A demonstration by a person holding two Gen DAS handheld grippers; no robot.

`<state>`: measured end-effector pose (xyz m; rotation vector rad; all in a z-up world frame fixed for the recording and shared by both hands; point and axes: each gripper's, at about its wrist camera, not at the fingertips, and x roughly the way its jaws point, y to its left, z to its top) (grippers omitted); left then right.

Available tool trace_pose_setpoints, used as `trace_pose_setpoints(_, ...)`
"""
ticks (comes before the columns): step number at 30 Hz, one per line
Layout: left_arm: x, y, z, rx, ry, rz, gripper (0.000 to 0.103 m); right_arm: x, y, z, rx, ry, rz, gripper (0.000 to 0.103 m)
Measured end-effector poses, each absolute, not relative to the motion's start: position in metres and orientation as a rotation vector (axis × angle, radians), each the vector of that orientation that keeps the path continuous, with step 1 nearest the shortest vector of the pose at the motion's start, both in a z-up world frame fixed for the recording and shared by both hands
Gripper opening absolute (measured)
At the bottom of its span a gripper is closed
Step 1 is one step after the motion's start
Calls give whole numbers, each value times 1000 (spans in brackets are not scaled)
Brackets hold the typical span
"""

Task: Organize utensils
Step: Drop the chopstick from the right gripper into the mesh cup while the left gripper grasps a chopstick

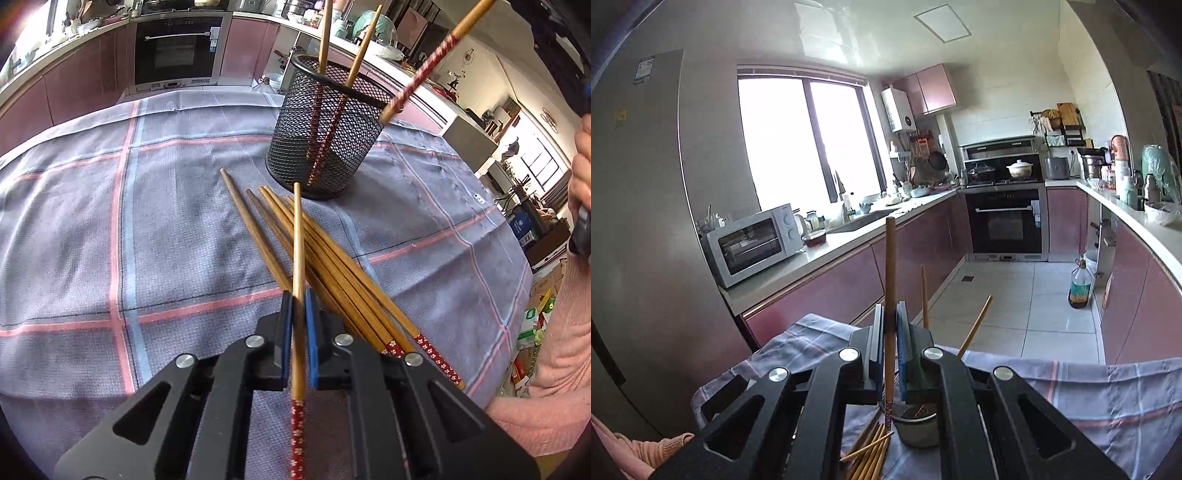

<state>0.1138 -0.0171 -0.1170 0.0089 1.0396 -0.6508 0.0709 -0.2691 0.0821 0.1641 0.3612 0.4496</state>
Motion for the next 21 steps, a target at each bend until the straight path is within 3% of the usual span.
trace_pose_setpoints(12,110,-22,-117,55,1029,-655,10,120,-276,68,207,408,393,5)
trace_pose_setpoints(21,110,-24,-118,65,1025,-663,10,119,-277,91,199,344,390,5)
